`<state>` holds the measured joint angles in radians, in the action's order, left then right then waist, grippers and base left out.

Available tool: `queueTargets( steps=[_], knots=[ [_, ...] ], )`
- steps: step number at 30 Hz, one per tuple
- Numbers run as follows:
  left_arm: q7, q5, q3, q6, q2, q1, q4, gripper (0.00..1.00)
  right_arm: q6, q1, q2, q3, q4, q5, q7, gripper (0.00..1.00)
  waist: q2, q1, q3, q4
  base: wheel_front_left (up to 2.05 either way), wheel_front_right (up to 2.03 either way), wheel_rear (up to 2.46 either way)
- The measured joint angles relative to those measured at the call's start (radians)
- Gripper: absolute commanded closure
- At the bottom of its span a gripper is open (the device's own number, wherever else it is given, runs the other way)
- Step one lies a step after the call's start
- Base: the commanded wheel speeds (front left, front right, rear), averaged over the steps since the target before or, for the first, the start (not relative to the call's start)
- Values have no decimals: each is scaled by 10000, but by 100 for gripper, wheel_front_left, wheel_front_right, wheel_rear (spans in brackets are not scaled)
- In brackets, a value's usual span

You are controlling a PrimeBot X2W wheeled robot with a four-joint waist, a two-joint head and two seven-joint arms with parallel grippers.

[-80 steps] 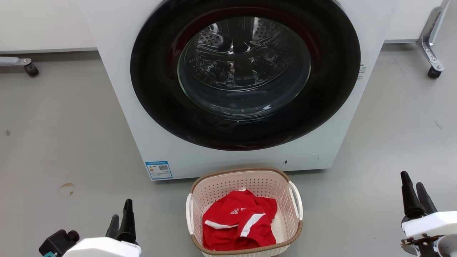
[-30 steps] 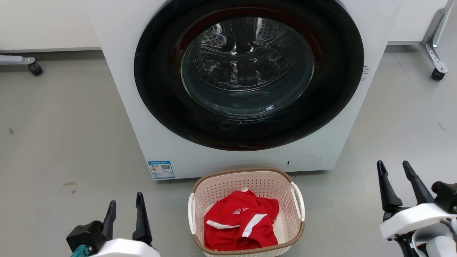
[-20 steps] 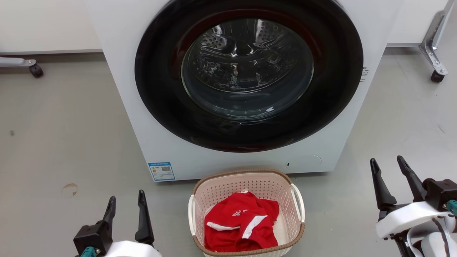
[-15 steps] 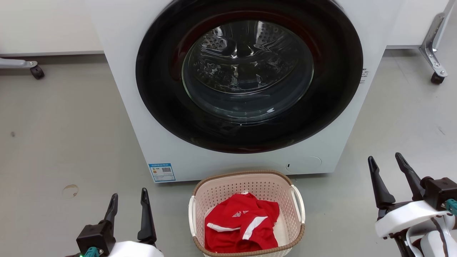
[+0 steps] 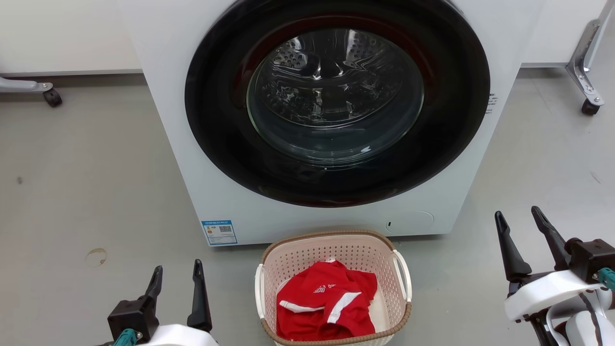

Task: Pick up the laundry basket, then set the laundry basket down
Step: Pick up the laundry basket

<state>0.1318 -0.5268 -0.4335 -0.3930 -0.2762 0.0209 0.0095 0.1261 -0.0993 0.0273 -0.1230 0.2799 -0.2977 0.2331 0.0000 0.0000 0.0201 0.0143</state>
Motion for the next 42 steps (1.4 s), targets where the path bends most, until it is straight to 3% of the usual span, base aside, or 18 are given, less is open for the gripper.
queueTargets(
  steps=[9, 17, 32, 42],
  knots=[
    [-842, 2, -336, 10, -282, -21, -127, 0, 0, 0, 2, -17, -4, 29, -349, 0, 0, 1, -220, 49, 0, 0, 0],
    [-1212, -13, -332, 151, -313, -886, 31, 0, 0, -615, 8, 2, 194, 105, -688, 0, 0, 0, -1242, 122, 0, 0, 0],
    [-290, -44, -479, 830, 713, -3085, 1243, 0, 0, -1898, 63, 330, 15, 82, -552, 0, -1, 0, -4638, 246, 0, 0, 0],
    [408, -222, -742, 1565, 1465, -4393, 2382, 0, 2, -2360, 109, 430, -125, 42, -347, 0, 0, 0, -6940, 420, 0, 0, 0]
  ],
)
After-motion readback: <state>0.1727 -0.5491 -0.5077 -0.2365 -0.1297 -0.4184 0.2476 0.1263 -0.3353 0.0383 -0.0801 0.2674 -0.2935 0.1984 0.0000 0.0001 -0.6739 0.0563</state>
